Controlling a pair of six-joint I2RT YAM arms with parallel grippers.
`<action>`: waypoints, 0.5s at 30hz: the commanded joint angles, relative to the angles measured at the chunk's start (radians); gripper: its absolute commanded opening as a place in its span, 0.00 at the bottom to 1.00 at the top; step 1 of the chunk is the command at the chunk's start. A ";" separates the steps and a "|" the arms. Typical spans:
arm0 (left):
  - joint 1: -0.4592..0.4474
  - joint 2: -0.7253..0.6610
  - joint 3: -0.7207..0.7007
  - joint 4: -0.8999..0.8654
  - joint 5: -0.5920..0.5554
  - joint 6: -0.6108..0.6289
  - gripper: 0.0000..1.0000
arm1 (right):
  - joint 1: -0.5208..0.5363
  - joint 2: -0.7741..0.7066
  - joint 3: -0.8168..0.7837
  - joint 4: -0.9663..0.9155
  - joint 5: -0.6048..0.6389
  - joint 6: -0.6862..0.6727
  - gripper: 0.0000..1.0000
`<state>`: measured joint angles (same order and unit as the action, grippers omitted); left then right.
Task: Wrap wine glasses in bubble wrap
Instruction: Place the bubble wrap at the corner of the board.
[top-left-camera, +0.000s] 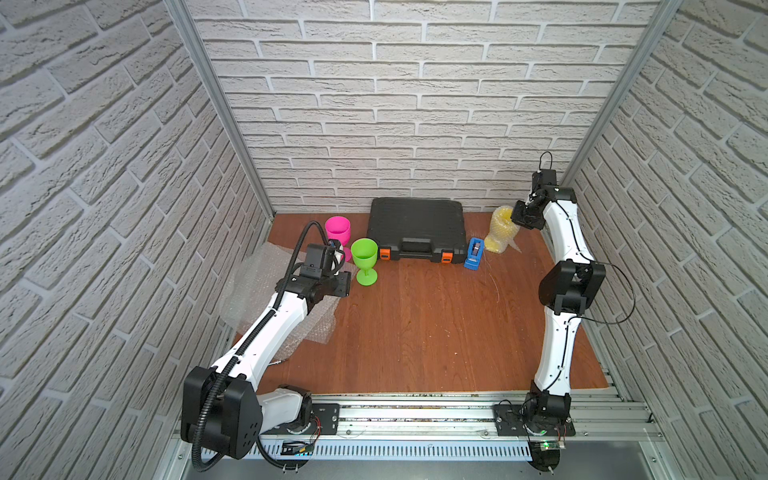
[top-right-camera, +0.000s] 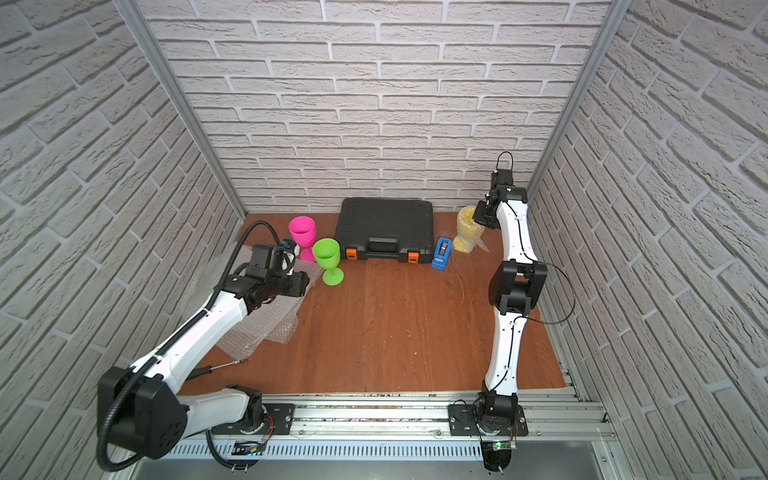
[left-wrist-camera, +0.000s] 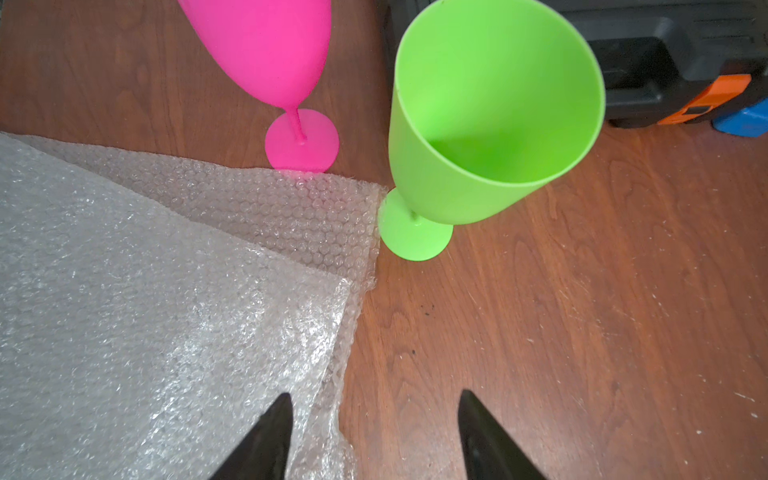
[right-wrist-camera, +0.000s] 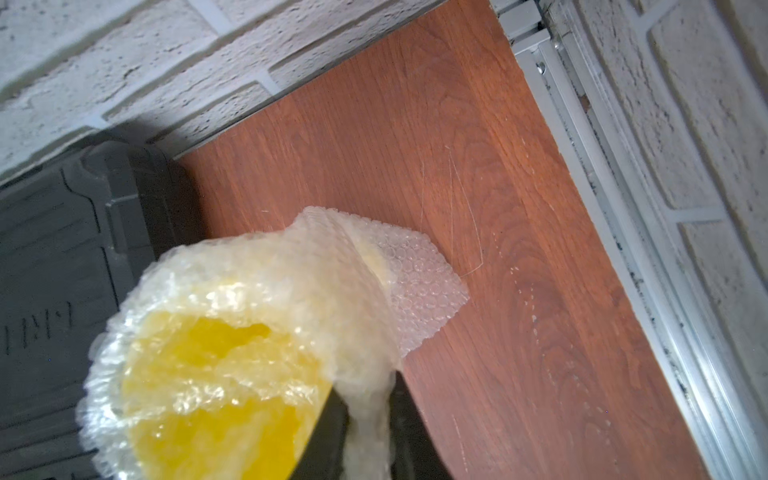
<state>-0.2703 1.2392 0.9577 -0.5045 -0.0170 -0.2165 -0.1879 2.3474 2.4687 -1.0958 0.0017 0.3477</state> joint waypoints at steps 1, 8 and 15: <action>0.014 0.009 0.005 0.034 0.027 0.012 0.63 | 0.000 -0.019 0.040 0.030 0.007 0.022 0.30; 0.020 0.020 0.022 0.015 0.053 0.009 0.62 | 0.000 -0.105 0.083 0.008 0.051 0.015 0.35; 0.019 0.005 0.034 0.001 0.070 -0.009 0.61 | 0.005 -0.217 0.042 -0.032 -0.019 -0.021 0.34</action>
<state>-0.2573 1.2564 0.9592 -0.5037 0.0360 -0.2199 -0.1879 2.2311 2.5248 -1.1149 0.0231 0.3542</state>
